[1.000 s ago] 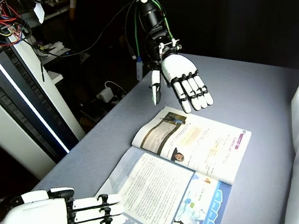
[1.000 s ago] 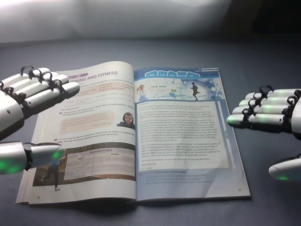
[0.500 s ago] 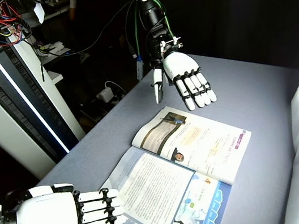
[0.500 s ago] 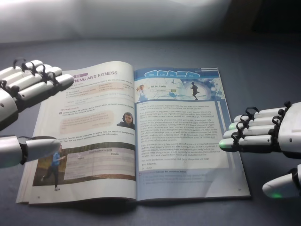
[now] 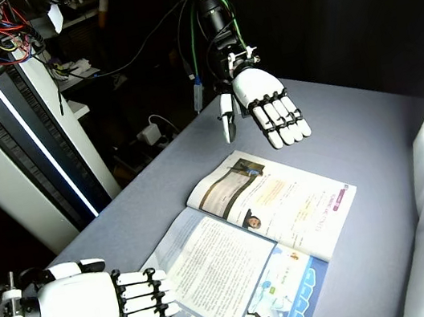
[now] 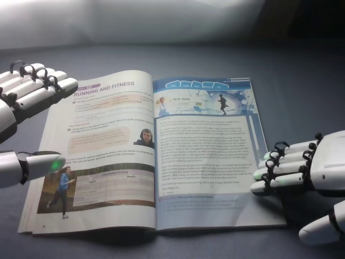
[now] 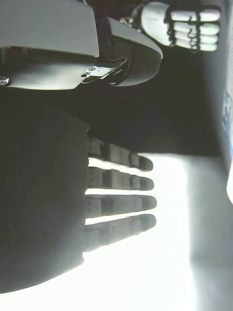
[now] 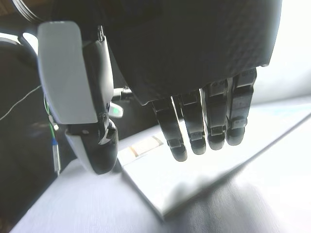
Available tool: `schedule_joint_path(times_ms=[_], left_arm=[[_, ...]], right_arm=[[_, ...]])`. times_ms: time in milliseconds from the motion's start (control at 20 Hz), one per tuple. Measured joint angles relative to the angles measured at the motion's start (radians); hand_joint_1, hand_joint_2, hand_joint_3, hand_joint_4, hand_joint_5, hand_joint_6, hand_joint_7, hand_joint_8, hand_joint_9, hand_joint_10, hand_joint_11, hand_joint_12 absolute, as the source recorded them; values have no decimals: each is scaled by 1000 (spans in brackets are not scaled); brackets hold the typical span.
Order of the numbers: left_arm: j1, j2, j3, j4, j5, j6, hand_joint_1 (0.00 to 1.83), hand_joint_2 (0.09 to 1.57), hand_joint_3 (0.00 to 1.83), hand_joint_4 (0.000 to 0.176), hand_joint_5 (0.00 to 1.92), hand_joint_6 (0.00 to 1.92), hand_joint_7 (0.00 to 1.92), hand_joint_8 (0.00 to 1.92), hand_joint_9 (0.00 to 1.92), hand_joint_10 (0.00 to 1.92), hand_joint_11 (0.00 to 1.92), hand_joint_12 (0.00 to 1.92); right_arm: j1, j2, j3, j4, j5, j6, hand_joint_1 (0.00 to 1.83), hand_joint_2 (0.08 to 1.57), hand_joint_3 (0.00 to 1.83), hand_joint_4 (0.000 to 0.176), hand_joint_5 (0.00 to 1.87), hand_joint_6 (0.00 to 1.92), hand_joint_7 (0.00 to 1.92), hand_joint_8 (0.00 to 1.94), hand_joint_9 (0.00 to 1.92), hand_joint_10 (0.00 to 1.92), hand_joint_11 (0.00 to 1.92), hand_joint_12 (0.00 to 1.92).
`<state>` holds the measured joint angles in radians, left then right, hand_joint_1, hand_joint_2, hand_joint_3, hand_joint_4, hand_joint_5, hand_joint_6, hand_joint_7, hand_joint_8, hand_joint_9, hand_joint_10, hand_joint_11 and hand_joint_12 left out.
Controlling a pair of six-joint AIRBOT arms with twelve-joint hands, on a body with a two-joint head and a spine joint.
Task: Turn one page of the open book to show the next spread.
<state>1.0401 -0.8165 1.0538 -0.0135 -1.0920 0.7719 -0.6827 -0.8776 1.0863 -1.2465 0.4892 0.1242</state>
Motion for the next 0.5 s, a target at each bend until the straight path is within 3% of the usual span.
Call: schedule_joint_path(times_ms=[150,200,250,500], left_arm=[[13,9,-6,-5,-16,8,186,1228,0,9,0,0,0,0,0,0,0,0],[13,10,-6,-16,-17,10,185,1230,0,0,0,0,0,0,0,0,0,0],[13,10,-6,-24,-21,10,184,1232,1,6,0,0,0,0,0,0,0,0],[24,18,-10,-24,-29,14,197,1245,4,1,0,0,0,0,0,0,0,0]], right_arm=[[0,-18,12,-8,-1,12,0,1246,0,0,28,0,0,0,0,0,0,0],[0,-28,17,-16,-1,16,0,1250,1,0,60,14,0,0,0,0,3,1],[0,-38,23,-14,1,17,0,1254,3,0,33,2,0,0,0,0,0,0],[6,-72,49,-19,14,23,0,1245,0,0,42,10,0,0,0,0,0,0]])
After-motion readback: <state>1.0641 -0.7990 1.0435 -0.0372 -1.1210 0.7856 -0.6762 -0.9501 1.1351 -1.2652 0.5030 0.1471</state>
